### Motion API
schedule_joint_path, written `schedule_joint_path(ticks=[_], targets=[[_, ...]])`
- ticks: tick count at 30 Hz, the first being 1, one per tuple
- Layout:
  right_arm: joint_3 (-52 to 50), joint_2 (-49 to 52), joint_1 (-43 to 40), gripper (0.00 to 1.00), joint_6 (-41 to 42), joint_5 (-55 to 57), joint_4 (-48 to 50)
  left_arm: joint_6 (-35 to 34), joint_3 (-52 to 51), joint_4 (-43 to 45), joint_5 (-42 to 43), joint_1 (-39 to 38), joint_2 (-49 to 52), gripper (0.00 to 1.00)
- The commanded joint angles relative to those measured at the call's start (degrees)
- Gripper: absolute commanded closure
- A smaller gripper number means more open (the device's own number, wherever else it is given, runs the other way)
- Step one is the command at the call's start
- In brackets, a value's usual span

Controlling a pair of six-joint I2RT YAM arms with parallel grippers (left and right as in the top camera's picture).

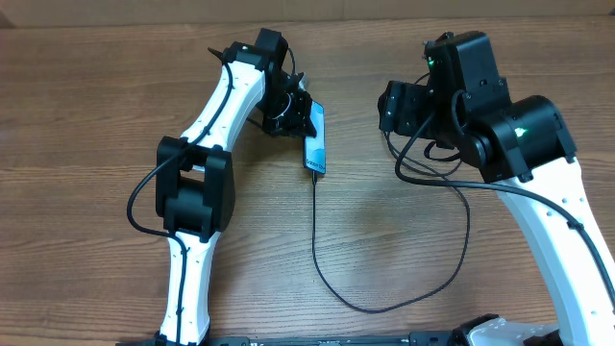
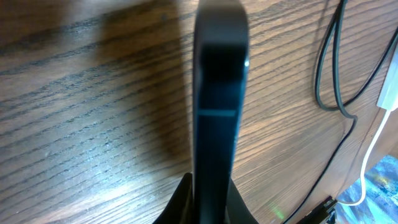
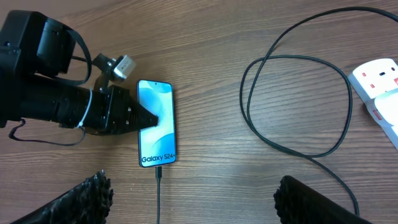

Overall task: Plug charger to phone and switch on socket
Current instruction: 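Lower the phone flat onto the table with the left gripper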

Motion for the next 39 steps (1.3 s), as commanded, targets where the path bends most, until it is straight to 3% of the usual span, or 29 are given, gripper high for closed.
schedule_joint_path(ticks=[1,34,39], targets=[[1.33,0.07,-0.39,0.15,0.24,-0.11,0.63,-0.74,0.31,-0.22,1.22,-0.52,0.66,0.96],[1.33,0.07,-0.39,0.15,0.22,-0.11,0.90,-0.74,-4.66,0.07,-0.31,-1.46,0.66,0.96],[1.33,0.07,-0.39,0.15,0.24,-0.11,0.83,-0.74,-4.63,0.44,-0.33,-1.46,0.66,0.87]])
